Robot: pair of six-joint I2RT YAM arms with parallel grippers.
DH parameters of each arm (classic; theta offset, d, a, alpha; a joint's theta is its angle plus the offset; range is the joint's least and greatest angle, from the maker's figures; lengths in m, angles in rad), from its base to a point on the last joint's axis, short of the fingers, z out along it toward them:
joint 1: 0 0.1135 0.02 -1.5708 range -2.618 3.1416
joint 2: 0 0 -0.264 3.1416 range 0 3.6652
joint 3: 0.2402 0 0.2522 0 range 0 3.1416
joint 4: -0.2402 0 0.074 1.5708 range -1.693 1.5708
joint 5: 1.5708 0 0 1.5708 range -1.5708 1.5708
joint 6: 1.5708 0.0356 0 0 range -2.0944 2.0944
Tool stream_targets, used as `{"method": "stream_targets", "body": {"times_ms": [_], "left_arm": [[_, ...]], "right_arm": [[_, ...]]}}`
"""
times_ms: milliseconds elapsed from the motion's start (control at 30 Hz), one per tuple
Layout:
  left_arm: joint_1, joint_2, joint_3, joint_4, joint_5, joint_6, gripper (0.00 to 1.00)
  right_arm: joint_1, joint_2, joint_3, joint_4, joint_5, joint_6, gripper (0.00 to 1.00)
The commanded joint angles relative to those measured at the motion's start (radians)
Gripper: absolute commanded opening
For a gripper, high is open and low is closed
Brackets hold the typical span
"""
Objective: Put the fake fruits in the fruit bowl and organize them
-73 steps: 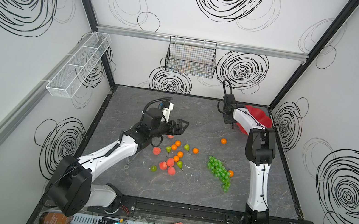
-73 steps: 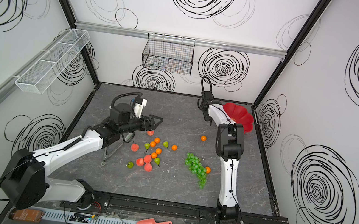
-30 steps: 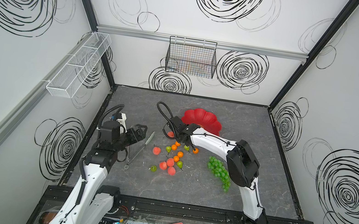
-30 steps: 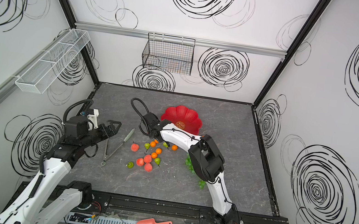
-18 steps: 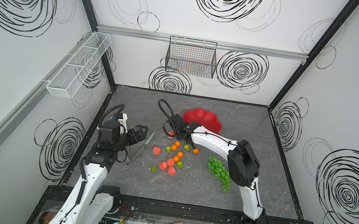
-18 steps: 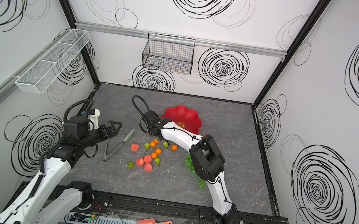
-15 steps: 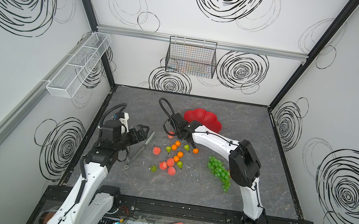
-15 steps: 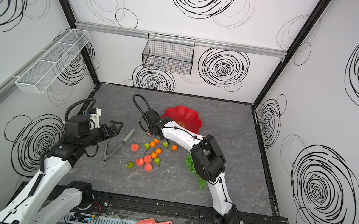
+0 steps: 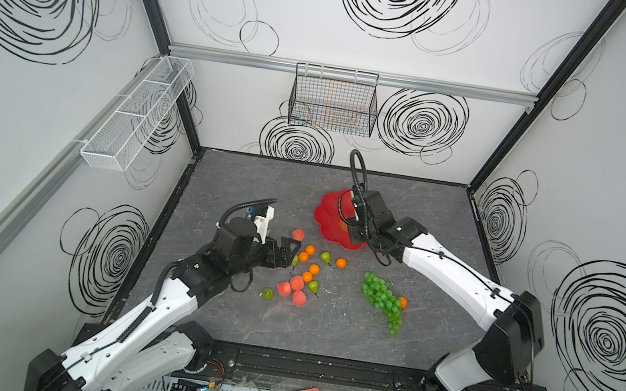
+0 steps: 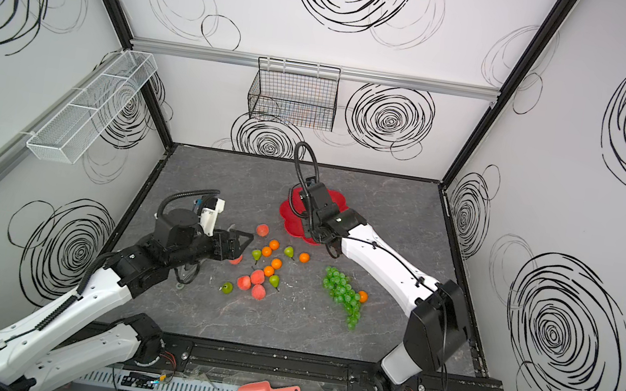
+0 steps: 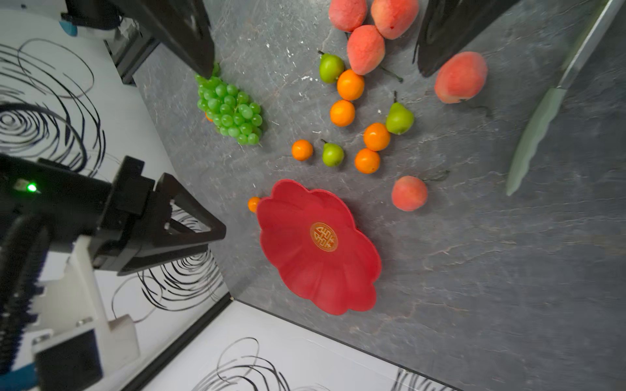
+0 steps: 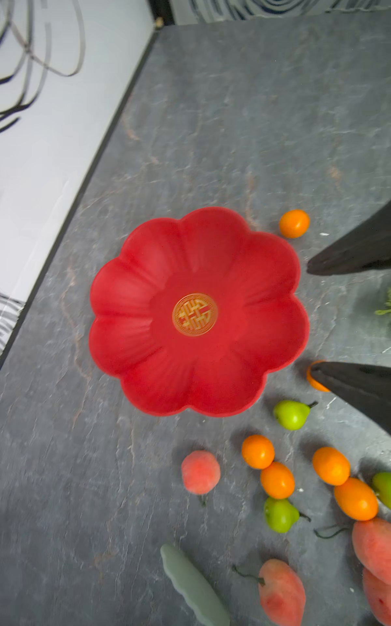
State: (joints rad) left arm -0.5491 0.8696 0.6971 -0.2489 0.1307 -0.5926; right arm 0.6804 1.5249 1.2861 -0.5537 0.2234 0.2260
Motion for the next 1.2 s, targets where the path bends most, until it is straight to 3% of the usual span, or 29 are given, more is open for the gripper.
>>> {"method": "stream_targets", "body": {"times_ms": [0, 200, 367, 500, 700, 933, 1167], "left_arm": [[-0.100, 0.026, -0.002, 0.122, -0.098, -0.046, 0.96], [-0.279, 0.138, -0.007, 0.239, -0.163, -0.104, 0.96], [-0.375, 0.215, 0.007, 0.308, -0.178, -0.133, 0.96], [-0.421, 0.256, 0.012, 0.340, -0.175, -0.139, 0.96], [-0.429, 0.253, -0.032, 0.412, -0.148, -0.167, 0.96], [-0.431, 0.244, -0.064, 0.456, -0.145, -0.181, 0.96], [-0.418, 0.220, -0.130, 0.521, -0.145, -0.239, 0.96]], "right_arm": [[-0.044, -0.087, -0.127, 0.015, -0.062, 0.084, 0.45], [-0.157, -0.181, -0.287, -0.041, -0.148, 0.160, 0.39], [-0.285, -0.188, -0.350, -0.054, -0.361, 0.162, 0.40], [-0.294, -0.188, -0.368, -0.110, -0.383, 0.193, 0.41], [-0.206, -0.293, -0.438, -0.182, -0.273, 0.350, 0.38], [-0.030, -0.409, -0.507, -0.230, -0.263, 0.495, 0.33], [0.109, -0.456, -0.640, -0.142, -0.278, 0.645, 0.25]]}}
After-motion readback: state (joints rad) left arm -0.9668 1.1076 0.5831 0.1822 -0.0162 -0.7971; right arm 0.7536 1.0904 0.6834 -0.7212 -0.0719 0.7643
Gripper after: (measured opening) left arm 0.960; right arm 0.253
